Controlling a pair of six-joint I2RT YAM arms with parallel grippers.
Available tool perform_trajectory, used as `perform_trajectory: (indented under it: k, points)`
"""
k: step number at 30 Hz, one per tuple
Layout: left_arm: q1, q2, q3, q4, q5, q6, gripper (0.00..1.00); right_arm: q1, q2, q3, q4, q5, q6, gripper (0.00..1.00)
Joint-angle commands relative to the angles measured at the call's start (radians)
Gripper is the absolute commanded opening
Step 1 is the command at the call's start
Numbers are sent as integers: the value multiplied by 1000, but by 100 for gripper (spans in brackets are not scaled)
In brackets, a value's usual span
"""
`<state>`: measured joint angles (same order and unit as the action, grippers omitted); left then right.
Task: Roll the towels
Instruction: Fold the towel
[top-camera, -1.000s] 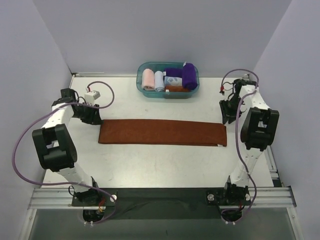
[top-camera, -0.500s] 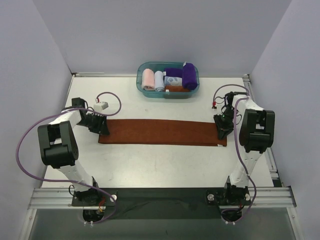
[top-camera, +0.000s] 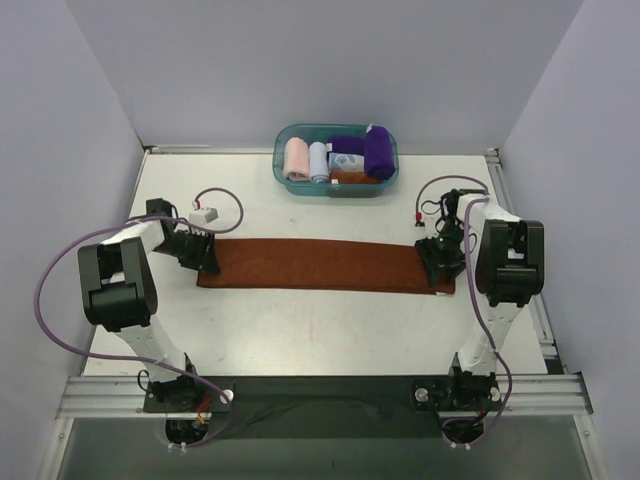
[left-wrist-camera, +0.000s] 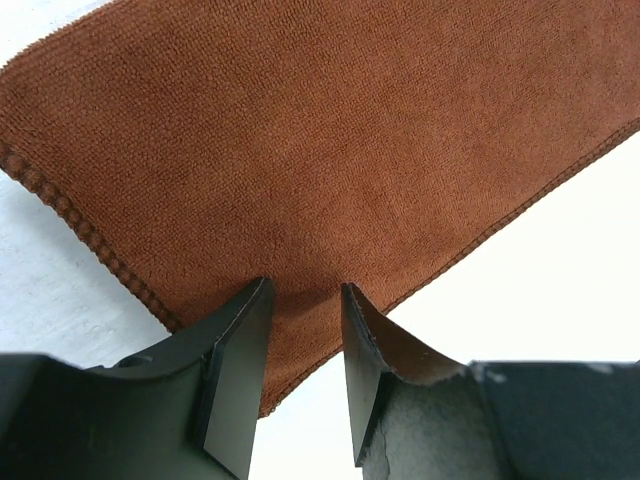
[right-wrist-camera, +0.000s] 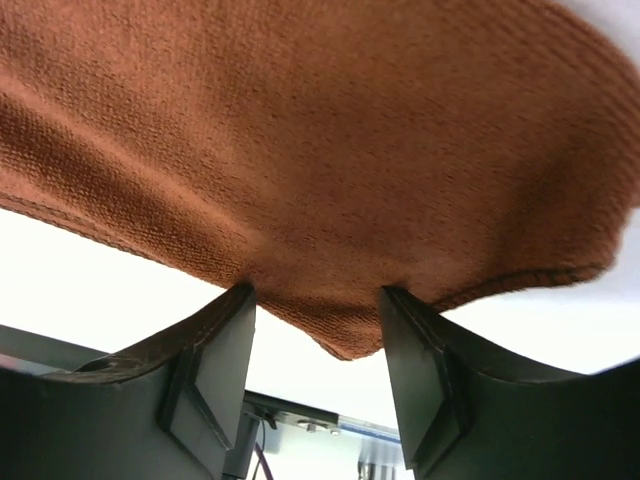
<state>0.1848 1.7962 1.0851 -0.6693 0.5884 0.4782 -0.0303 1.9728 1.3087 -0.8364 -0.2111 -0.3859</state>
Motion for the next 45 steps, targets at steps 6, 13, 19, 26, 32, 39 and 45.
perform_trajectory:
  k: [6,13,19,26,32,39,45]
  points:
    - [2,-24,18,8,25,-6,45,-107,-129,66,-43,-31,70,43]
    - [4,-64,22,10,39,-23,51,-146,-86,78,-35,-14,174,43]
    - [4,-95,21,23,34,-38,54,-146,-17,80,0,9,240,43]
    - [7,-109,18,40,-1,-52,55,-141,54,78,25,36,277,38]
    - [13,-101,22,66,-2,-95,57,-132,80,67,16,36,272,17]
    - [22,-98,36,76,13,-141,57,-140,49,58,5,84,207,0]
    - [22,-145,9,77,19,-119,57,-241,-12,214,-50,104,91,0]
